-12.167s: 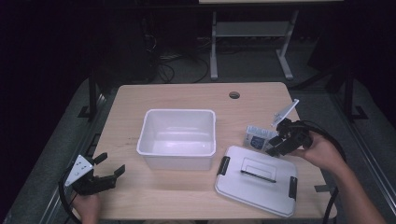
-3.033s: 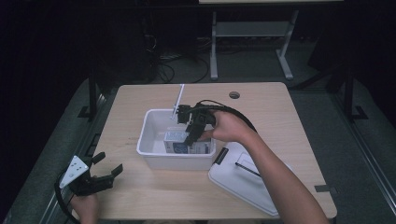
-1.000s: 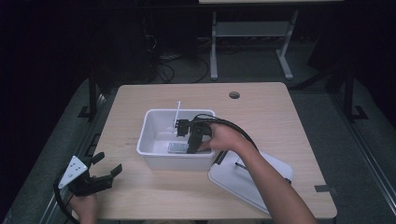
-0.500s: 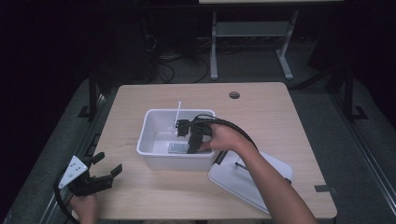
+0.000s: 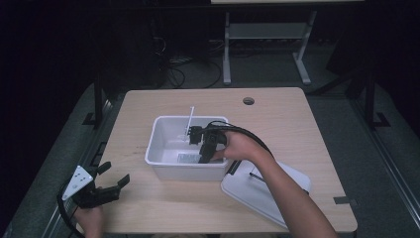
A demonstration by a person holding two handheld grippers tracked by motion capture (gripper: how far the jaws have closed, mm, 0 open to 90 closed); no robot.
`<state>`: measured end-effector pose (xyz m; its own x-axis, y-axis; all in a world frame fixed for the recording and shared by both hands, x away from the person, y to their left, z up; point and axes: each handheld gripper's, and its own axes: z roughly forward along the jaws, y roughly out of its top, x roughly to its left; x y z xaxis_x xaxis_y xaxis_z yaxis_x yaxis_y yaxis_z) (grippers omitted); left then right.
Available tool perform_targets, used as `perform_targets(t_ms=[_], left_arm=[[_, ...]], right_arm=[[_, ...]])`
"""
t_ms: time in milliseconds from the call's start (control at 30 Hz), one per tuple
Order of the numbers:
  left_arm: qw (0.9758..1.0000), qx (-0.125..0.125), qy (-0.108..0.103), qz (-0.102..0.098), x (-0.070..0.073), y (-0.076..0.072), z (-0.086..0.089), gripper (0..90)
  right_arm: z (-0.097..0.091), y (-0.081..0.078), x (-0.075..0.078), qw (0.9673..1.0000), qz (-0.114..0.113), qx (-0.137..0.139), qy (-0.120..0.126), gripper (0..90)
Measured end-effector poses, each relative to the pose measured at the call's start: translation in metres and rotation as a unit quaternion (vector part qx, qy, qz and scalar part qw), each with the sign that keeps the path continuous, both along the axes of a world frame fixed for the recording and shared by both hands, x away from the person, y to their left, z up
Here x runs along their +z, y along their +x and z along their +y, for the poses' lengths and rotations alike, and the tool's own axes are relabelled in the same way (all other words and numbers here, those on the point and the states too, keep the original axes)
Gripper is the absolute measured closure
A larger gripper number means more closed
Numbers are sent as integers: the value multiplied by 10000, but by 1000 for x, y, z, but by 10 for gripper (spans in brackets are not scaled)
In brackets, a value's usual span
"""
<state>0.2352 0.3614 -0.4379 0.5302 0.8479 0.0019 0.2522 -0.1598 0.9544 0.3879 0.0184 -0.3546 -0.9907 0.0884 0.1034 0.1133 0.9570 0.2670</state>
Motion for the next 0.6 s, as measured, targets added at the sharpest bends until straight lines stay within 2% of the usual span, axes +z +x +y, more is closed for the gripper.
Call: perform_targets(t_ms=[600], left_arm=[[10000,-15,10,13,0,1,-2,134]], right_arm=[[-16,-2,20,9995,-102,-126,258,530]])
